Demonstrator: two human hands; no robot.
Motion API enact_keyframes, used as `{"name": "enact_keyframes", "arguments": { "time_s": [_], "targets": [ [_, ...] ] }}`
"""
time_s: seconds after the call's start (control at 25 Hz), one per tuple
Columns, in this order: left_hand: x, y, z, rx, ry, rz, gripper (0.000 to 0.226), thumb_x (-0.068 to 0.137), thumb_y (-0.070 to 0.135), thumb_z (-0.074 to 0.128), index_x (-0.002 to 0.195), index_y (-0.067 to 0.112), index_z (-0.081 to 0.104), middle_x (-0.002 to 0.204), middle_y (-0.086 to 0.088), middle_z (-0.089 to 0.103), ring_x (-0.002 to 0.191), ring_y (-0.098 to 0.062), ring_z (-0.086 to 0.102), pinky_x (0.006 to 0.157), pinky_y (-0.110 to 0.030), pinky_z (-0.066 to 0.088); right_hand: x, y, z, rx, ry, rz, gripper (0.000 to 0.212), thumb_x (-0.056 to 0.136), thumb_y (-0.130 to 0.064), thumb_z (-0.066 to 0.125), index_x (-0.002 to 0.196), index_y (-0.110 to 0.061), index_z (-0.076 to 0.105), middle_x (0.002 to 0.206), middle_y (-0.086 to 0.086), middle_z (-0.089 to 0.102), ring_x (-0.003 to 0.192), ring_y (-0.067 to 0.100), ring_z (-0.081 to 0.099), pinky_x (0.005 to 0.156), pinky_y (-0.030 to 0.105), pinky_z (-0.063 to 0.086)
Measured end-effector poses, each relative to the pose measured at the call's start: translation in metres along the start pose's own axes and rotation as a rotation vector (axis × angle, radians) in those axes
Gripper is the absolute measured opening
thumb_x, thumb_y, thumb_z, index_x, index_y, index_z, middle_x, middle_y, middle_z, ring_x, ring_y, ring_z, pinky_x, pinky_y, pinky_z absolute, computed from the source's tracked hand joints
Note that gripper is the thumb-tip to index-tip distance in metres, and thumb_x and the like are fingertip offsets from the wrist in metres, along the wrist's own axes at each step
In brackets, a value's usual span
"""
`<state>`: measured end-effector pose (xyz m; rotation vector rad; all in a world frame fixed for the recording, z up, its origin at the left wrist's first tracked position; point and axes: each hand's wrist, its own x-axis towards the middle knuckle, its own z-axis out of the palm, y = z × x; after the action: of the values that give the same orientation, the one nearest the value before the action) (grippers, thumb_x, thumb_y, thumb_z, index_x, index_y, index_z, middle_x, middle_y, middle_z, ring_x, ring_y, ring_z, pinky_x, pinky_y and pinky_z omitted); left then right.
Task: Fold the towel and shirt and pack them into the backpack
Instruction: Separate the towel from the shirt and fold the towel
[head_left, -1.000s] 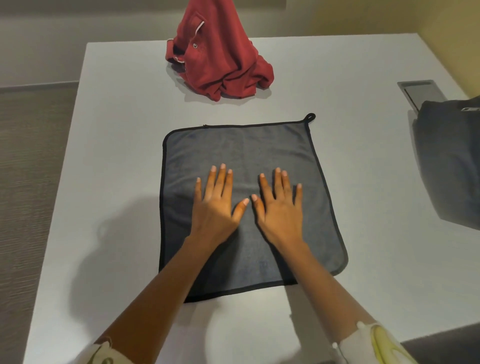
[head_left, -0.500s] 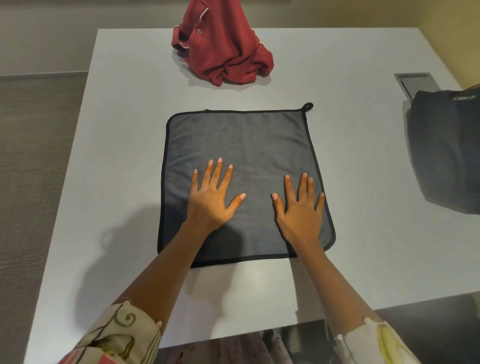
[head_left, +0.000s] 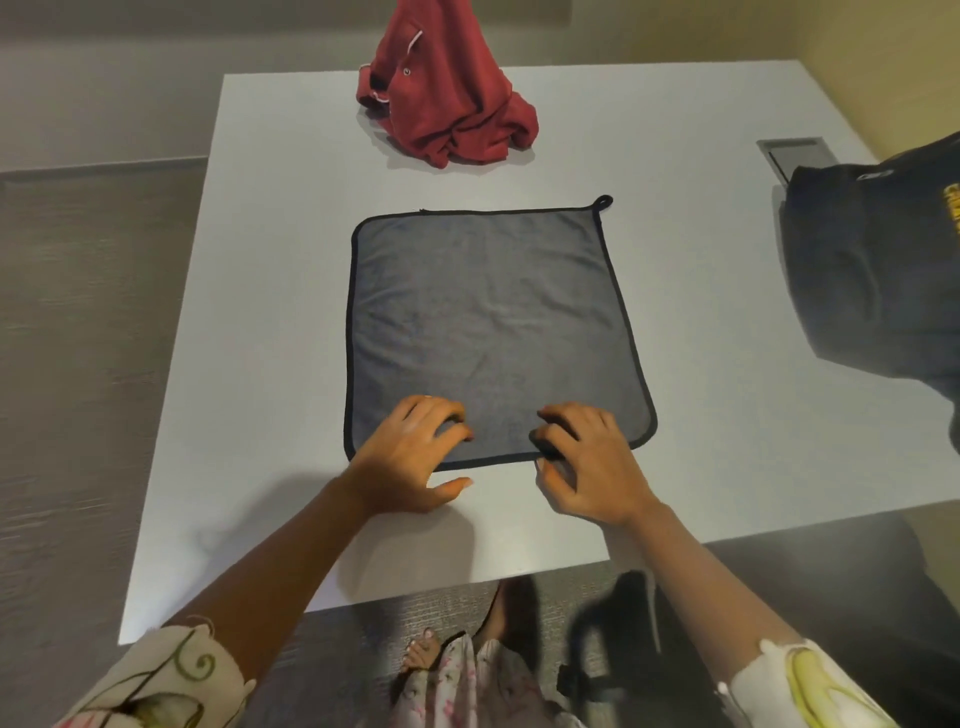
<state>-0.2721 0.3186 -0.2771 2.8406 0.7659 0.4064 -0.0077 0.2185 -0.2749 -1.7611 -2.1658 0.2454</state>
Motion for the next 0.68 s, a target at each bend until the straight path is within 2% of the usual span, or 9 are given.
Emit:
{"name": "enact_keyframes", "arguments": {
  "time_s": [0.2,0.28,0.36,0.48,0.6,0.68],
  "targets": [
    [-0.002,0.003,-0.006,0.016,-0.042,0.009,0.023,0.083,0.028,0.058,0.1,0.017,0.068,0.095,0.001,0.062,0.081,-0.019,0.056,0.069,-0.032,0.046,-0.001,-0.002,0.003,-0.107,-0.01,-0.024,0.024,0.086,-0.03,0.057,0.102,-0.016,0.066,0.109,0.002,0.061,0.098,0.022,0.054,0.079,0.039,0.046],
    [0.003,0.006,-0.011,0.013,-0.042,-0.037,0.015,0.084,0.019,0.058,0.095,0.015,0.067,0.09,0.001,0.064,0.075,-0.02,0.057,0.064,-0.03,0.045,0.004,-0.002,0.001,-0.128,-0.009,-0.049,0.022,0.088,-0.03,0.054,0.099,-0.015,0.065,0.104,0.002,0.062,0.092,0.021,0.055,0.075,0.036,0.045],
    [0.01,0.012,-0.017,-0.046,-0.039,-0.168,0.01,0.087,0.016,0.057,0.094,0.013,0.063,0.088,-0.002,0.066,0.075,-0.021,0.058,0.067,-0.028,0.041,0.011,-0.003,-0.003,-0.092,-0.002,-0.028,0.019,0.089,-0.028,0.052,0.097,-0.013,0.062,0.097,0.001,0.062,0.086,0.021,0.055,0.071,0.035,0.046],
    [0.023,0.013,-0.018,-0.078,-0.072,-0.364,0.017,0.097,0.016,0.044,0.108,0.014,0.057,0.098,-0.006,0.066,0.084,-0.025,0.059,0.075,-0.032,0.044,0.022,0.0,-0.007,-0.019,0.011,0.029,0.013,0.091,-0.019,0.057,0.102,-0.012,0.06,0.093,0.004,0.062,0.082,0.023,0.056,0.066,0.035,0.047],
    [0.026,0.002,-0.016,0.015,-0.039,-0.358,0.024,0.095,0.007,0.049,0.116,0.014,0.057,0.103,-0.007,0.068,0.089,-0.027,0.063,0.079,-0.034,0.047,0.026,0.011,-0.006,-0.127,-0.025,-0.025,0.022,0.092,-0.019,0.059,0.113,-0.013,0.06,0.099,0.005,0.06,0.087,0.024,0.054,0.068,0.036,0.048],
    [0.022,-0.011,-0.018,0.016,-0.04,-0.309,0.028,0.088,0.006,0.054,0.114,0.016,0.057,0.103,-0.004,0.068,0.091,-0.026,0.063,0.08,-0.035,0.046,0.026,0.028,-0.013,-0.128,-0.045,0.032,0.027,0.086,-0.019,0.063,0.113,-0.014,0.062,0.1,0.005,0.059,0.09,0.025,0.053,0.071,0.036,0.048]
  ]
}}
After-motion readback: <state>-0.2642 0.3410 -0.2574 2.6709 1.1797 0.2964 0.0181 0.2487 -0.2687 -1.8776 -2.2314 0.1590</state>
